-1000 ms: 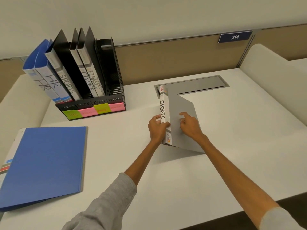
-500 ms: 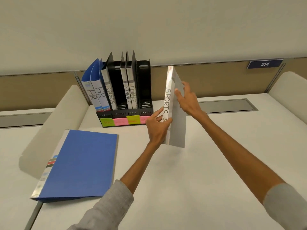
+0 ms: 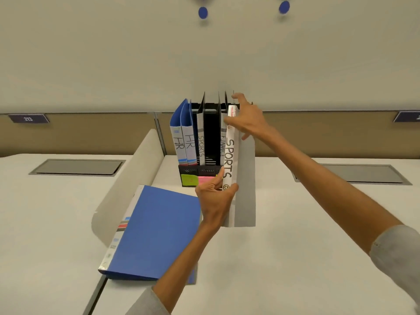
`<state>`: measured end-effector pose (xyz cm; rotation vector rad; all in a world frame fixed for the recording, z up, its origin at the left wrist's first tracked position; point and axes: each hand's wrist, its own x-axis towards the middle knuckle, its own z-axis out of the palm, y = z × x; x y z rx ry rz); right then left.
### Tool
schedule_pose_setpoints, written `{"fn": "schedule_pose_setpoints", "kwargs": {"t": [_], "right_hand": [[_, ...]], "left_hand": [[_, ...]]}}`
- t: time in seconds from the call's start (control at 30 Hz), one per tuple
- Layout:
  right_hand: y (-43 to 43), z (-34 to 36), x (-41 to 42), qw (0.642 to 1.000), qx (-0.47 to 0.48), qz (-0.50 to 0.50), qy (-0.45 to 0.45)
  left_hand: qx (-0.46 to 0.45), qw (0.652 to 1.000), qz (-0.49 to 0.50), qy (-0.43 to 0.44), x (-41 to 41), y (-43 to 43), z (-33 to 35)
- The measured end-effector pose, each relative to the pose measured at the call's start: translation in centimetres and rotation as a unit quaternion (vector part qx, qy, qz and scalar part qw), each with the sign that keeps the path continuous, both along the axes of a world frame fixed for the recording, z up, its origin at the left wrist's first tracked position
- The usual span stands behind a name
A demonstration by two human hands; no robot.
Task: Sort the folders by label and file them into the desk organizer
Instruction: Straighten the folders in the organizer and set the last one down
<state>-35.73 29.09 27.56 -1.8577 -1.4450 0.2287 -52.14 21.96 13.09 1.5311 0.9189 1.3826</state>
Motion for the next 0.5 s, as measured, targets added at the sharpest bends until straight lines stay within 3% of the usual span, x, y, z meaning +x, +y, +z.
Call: {"fn": "schedule_pose_setpoints", "kwargs": {"t": [0.3,0.5], "right_hand": [[4.7,-0.1,-9.0,0.998,-0.038,0.041,0.021],[6.5,2.4,-11.1,0.995,-0.036,0.059,0.078]], "left_hand": [[-0.048,0.998,0.044,0.012,-8.9,1.2,1.6],[-0.017,0.998,0.060,0.020,-11.0,2.2,4.0]]}}
